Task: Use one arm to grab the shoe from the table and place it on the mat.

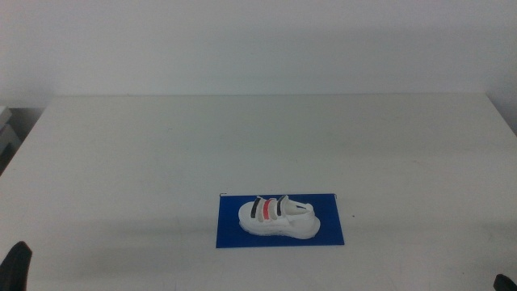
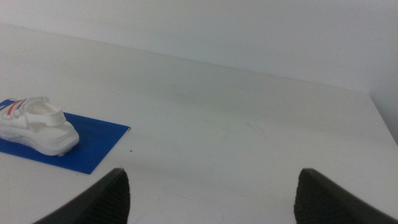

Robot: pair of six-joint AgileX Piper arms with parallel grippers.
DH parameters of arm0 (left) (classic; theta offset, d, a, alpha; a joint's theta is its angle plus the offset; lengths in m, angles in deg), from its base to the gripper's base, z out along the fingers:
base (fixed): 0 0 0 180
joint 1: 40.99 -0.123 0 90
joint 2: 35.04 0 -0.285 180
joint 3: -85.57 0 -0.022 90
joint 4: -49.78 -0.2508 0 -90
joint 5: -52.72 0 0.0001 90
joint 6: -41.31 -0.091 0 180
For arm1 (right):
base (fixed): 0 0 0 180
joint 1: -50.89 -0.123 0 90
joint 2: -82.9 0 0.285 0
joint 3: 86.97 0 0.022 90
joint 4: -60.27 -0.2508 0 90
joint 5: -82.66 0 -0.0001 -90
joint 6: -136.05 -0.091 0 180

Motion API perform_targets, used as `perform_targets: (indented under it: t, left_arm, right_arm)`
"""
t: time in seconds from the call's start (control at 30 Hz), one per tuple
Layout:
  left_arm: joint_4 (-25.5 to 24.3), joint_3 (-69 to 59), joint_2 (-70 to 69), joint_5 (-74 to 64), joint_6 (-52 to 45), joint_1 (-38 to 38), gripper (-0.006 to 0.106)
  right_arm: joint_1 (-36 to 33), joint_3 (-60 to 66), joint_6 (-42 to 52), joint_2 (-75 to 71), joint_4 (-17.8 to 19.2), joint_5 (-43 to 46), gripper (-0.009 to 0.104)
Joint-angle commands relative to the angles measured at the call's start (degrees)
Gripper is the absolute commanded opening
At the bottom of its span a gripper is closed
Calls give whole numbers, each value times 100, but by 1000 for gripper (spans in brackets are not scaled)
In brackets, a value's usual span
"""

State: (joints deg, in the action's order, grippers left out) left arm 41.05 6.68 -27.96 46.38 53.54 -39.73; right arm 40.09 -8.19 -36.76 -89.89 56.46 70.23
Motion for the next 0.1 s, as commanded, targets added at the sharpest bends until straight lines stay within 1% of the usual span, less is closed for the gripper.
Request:
perform_targets:
  t: [0.0, 0.07]
  left_arm:
    - [0, -45, -60, 449, 36, 19, 92]
    - [0, -45, -60, 449, 36, 19, 92]
  right_arm:
    - [19, 37, 53, -155, 51, 494, 92]
    - [19, 37, 53, -155, 51, 494, 92]
